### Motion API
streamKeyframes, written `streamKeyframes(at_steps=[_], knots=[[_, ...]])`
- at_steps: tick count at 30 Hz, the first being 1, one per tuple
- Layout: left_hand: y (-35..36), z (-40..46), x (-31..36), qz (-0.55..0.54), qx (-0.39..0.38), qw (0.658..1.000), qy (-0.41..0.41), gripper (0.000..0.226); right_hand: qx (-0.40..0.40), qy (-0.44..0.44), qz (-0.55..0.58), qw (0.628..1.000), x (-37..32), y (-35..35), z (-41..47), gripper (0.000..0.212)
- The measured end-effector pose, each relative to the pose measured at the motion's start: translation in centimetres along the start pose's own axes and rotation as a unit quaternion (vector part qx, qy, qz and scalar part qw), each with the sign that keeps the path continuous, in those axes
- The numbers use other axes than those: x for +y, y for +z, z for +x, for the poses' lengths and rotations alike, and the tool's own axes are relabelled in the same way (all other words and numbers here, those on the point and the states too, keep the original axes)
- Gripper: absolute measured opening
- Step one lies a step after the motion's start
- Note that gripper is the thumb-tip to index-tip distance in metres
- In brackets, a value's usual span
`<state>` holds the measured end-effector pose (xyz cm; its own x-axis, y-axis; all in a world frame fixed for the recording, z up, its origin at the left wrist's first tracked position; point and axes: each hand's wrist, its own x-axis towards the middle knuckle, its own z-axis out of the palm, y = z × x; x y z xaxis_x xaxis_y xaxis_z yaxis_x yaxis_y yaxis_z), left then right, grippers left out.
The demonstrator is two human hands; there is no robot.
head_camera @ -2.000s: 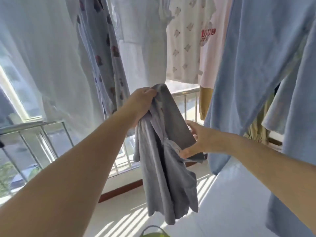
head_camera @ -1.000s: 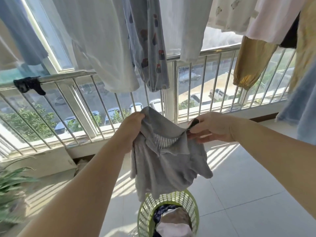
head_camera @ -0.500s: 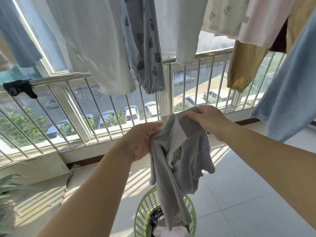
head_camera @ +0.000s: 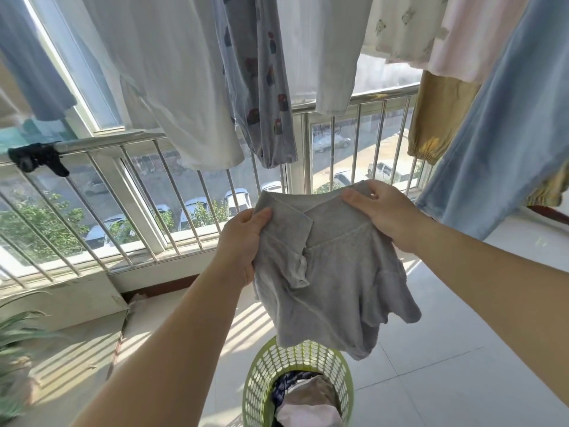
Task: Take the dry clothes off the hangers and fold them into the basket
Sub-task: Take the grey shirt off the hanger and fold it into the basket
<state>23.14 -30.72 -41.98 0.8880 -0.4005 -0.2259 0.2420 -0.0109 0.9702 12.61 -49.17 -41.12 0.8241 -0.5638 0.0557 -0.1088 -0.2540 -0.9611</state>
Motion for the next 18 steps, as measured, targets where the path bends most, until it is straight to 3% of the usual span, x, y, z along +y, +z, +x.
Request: streamKeyframes(at_steps=[3,5,9,12,15,18], knots=[[0.4,0.0,0.0,-0.015,0.031,0.999,0.009,0.008,-0.094,0.024,0.061,0.993,-0.2,-0.4,-0.3,0.064],[0.5,-0.1,0.0,-0.026,0.045,0.998,0.017,0.01,-0.145,0.054,0.056,0.986,-0.1,-0.7,-0.3,0.067],[0.7,-0.1,-0.2,0.002,0.052,0.998,0.038,0.01,-0.133,0.078,-0.05,0.987,0.0,-1.2,-0.3,0.035],[0.8,0.0,-0.4,0.101,0.067,0.988,0.097,0.018,-0.096,0.073,-0.064,0.991,0.3,-1.2,0.0,0.025],[0.7,0.1,-0.7,0.265,0.081,0.94,0.201,0.029,-0.075,0.066,-0.051,0.994,0.5,-1.3,0.2,0.026],[0.8,0.0,-0.9,0.383,0.084,0.882,0.262,0.03,-0.023,0.037,-0.152,0.987,0.8,-1.1,0.4,0.024]])
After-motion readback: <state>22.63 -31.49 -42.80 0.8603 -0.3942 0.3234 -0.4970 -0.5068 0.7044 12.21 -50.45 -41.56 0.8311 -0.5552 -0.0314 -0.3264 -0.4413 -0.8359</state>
